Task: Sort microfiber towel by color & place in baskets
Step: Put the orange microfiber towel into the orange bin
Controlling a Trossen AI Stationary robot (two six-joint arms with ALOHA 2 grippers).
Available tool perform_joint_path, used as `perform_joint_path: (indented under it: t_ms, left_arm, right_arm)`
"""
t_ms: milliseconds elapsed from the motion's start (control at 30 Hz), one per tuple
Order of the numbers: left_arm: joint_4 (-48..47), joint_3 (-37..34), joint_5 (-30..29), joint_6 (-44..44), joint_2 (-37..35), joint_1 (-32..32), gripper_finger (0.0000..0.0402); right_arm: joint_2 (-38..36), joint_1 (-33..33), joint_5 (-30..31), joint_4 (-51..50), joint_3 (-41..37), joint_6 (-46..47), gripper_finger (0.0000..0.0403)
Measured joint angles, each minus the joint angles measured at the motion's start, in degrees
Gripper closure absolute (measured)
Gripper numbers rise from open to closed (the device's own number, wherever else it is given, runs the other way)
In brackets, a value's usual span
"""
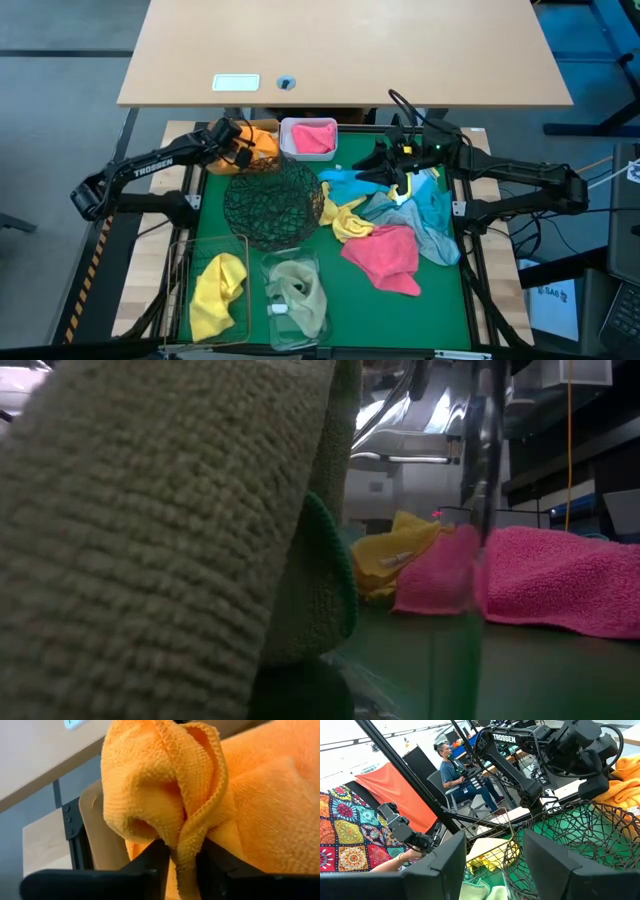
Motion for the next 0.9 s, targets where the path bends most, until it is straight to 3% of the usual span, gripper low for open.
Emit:
perform_joint_path:
  t_ms: [167,400,900]
  left_arm:
    - [-1.09,3.11,0.34,-0.2,0.0,0.0,0.0295]
    - [-7.25,8.75,2.34,-0.24,-0.02,0.0,0.0284]
    - [-11.63,16.2,17.58,-0.24,-0.02,0.0,0.0284]
  right_arm:
    - [0.0,0.0,0.0,0.0,0.0,0.0,0.021]
    - [0.0,0.0,-0.01,-0.31,0.0,0.0,0.021]
    - [0.0,0.0,-0.02,-1.53,0.0,0.0,0.021]
